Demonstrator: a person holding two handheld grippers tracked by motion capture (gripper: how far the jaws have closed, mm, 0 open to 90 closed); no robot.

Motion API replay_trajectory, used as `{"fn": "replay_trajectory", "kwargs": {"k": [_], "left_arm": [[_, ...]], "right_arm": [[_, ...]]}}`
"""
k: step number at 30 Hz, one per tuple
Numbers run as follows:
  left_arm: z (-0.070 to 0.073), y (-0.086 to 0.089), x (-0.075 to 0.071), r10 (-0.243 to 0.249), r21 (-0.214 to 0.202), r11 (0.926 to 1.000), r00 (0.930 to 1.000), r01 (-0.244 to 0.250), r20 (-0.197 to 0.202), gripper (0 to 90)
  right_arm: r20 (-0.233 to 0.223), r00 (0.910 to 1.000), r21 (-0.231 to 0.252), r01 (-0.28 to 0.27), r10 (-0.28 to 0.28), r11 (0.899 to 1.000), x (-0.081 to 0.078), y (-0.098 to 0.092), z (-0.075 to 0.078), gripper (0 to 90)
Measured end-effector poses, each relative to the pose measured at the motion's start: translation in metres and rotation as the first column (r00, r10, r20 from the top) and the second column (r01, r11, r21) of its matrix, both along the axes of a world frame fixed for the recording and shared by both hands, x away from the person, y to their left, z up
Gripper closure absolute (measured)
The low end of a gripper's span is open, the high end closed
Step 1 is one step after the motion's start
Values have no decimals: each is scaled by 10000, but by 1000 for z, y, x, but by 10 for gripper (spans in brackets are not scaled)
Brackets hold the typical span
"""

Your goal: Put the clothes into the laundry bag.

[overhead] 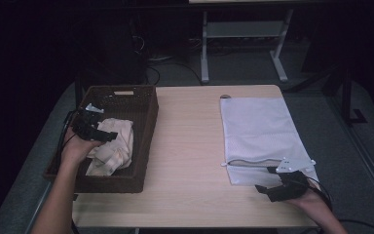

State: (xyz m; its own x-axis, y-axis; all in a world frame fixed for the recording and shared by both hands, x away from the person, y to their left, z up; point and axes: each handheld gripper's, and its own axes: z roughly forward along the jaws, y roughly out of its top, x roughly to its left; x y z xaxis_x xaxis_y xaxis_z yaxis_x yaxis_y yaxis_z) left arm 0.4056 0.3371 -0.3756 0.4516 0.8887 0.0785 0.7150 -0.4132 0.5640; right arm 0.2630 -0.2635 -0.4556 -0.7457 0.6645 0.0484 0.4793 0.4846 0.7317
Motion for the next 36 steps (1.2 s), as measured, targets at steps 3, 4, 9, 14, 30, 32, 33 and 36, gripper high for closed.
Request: {"fn": "replay_trajectory", "kwargs": {"k": [3,4,9,14,30,32,33,36], "left_arm": [[-9,4,4,163,292,9994,9997,-158,-182,117],[-12,5,6,210,498,9986,9993,-195,-313,113],[-27,10,14,547,606,9969,9959,-504,-715,108],[-42,16,19,628,170,9980,9877,-610,-1430,100],[-60,17,22,798,13,9967,9762,-812,-2015,98],[-61,17,22,850,-26,9962,9758,-873,-2013,95],[-61,17,22,850,-26,9962,9758,-873,-2013,93],[-62,16,23,865,-39,9960,9742,-892,-2084,93]], "right_arm": [[-14,10000,-7,-13,13,10000,0,0,-1,169],[-17,10000,-37,-32,32,10000,0,1,-1,169],[-25,10000,-42,-40,40,10000,0,1,-1,169],[-99,9999,-69,-82,81,9999,0,1,-1,169],[-172,9996,-190,-247,244,9995,0,4,-3,169],[-225,9995,-203,-225,220,9995,0,4,-3,169],[-230,9995,-203,-228,224,9995,0,4,-4,169],[-209,9994,-235,-287,282,9993,0,5,-4,170]]}}
